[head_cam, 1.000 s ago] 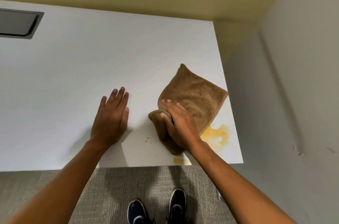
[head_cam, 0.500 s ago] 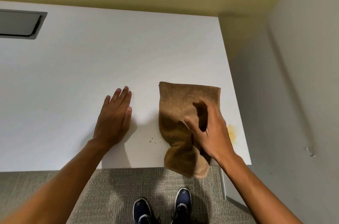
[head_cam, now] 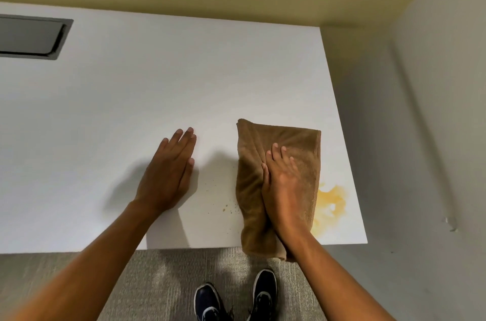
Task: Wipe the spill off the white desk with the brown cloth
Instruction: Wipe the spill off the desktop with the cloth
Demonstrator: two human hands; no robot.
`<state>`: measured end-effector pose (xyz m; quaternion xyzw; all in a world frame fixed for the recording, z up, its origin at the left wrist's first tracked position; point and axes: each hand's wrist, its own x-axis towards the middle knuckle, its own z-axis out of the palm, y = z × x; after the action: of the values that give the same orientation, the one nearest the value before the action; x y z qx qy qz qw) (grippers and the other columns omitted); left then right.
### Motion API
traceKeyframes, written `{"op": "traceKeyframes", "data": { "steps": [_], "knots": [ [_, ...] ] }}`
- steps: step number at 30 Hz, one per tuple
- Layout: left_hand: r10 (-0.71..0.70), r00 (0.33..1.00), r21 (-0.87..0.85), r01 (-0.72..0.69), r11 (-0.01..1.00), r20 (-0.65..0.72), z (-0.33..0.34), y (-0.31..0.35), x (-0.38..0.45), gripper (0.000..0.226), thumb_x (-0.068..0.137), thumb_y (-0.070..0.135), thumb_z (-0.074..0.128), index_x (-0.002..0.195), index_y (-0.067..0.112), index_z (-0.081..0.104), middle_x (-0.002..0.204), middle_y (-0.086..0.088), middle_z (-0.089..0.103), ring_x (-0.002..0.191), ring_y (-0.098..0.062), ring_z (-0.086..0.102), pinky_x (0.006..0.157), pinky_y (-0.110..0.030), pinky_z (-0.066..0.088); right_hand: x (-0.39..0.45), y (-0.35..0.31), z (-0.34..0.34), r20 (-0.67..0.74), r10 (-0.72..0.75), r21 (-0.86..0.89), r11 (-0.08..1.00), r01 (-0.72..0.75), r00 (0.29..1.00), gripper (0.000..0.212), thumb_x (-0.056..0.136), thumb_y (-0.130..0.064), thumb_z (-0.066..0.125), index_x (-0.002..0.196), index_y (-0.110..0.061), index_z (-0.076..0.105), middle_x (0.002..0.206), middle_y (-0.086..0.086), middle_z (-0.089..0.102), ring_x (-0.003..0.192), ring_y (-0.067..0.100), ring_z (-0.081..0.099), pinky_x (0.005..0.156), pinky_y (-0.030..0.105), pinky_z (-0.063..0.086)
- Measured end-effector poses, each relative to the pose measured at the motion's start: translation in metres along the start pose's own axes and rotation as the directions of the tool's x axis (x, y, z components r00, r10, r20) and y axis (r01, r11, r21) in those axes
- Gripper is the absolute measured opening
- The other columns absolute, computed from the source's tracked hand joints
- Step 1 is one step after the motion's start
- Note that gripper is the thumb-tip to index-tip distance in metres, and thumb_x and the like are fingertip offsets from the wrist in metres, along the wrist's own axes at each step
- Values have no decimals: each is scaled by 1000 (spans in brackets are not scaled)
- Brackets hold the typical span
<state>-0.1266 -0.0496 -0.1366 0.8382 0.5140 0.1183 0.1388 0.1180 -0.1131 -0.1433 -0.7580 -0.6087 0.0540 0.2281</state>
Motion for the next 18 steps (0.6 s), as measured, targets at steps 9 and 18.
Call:
{"op": "traceKeyframes", "data": {
  "steps": [9,18],
  "knots": [
    [-13,1000,-56,12,998,-17,3,-3,0,54,104,28,22,152,5,33,161,-10,31,152,-23,21,124,-43,15,15,-41,13,-48,-33,224,974,43,998,38,102,-20,44,118,4,68,124,20,68,120,33,63,107,42,44],
    [-52,990,-195,26,981,-128,1,-1,-2,54,103,23,25,152,2,30,160,-12,30,151,-17,19,124,-24,6,-9,-67,13,179,-272,283,935,215,946,47,99,-33,36,122,-7,67,129,10,67,125,24,60,107,40,48]
  ]
}}
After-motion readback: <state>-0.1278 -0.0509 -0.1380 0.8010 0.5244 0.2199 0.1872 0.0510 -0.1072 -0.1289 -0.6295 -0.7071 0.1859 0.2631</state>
